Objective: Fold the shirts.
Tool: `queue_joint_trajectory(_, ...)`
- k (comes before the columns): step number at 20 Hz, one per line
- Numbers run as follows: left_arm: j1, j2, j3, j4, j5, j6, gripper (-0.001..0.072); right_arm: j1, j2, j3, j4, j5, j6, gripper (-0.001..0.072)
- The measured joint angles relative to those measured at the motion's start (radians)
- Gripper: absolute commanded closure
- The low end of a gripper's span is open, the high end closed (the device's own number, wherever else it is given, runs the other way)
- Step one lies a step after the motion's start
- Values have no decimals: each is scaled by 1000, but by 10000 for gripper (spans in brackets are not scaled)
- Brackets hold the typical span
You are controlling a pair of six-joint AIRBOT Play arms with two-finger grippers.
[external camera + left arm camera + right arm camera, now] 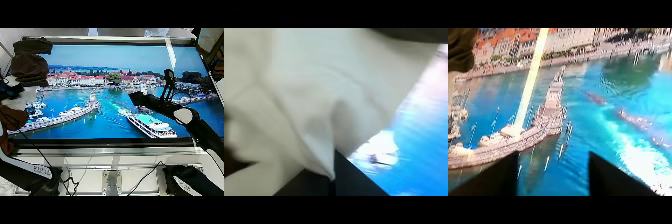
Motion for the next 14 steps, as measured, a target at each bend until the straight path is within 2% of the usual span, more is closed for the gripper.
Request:
queue_joint_trajectory(1, -11, 0, 5, -143, -24, 51, 698, 0, 0, 0, -15, -19, 0, 520)
queue_joint_trajectory(5, -136, 13, 47, -660, -116, 241, 699, -18, 0, 0, -130, -102, -2, 525)
queue_joint_trajectory(7, -259, 30, 77, -815, -145, 288, 699, -58, 0, 0, -171, -130, -3, 525)
queue_joint_trajectory(9, -419, 45, 116, -900, -149, 315, 699, -111, 0, 0, -190, -138, -3, 524)
queue_joint_trajectory(11, -597, 52, 151, -923, -89, 332, 699, -177, 0, 0, -203, -123, -3, 523)
queue_joint_trajectory(14, -861, 57, 182, -903, 72, 324, 698, -272, 1, 0, -223, -54, -9, 391)
